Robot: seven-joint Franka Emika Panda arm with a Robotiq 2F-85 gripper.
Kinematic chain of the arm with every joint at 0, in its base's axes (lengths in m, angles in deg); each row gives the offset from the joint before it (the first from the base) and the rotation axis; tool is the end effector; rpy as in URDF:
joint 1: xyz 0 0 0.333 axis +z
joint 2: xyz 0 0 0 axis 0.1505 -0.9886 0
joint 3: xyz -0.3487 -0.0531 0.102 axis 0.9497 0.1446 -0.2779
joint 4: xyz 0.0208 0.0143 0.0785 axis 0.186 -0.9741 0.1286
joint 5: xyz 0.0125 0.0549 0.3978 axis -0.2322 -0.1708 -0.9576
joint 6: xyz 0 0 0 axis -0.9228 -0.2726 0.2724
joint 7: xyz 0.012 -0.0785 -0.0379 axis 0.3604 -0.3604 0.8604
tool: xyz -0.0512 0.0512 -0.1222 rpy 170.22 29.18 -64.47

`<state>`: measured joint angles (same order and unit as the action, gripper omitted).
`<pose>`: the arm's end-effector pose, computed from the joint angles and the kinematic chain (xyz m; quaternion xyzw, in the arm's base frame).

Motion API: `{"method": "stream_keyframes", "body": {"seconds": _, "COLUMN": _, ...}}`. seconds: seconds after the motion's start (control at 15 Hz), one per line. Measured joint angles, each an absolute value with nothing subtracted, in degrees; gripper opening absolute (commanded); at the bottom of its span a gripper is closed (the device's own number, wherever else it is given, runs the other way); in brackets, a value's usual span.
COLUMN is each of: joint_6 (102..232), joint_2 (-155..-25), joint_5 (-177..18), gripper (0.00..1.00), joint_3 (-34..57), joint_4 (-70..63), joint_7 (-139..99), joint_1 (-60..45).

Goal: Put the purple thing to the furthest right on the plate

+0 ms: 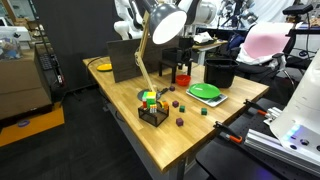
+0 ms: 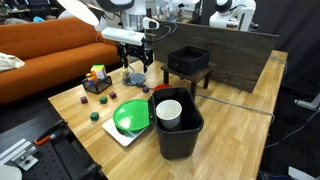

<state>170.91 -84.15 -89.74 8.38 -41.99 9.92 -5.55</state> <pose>0.5394 0.0262 0.2801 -0.9802 -0.1929 0.0125 0.0425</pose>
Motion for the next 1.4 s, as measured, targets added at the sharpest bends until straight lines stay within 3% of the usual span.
{"method": "stream_keyframes", "body": {"seconds": 0.73, "joint_6": 171.89, "joint_2": -85.63, "joint_5": -90.23, "gripper": 1.0, "joint_3": 7.04, "joint_4": -41.12, "joint_7": 9.47, "joint_1": -6.46}}
{"method": "stream_keyframes", "body": {"seconds": 0.8, "joint_6": 172.17, "joint_2": -85.93, "joint_5": -90.37, "gripper": 0.97, "joint_3": 6.93, "joint_4": -40.97, "joint_7": 9.04, "joint_1": -6.64}}
{"method": "stream_keyframes", "body": {"seconds": 1.4, "joint_6": 172.72, "joint_2": -87.18, "joint_5": -91.21, "gripper": 1.0, "joint_3": 4.89, "joint_4": -41.38, "joint_7": 8.02, "joint_1": -7.08}}
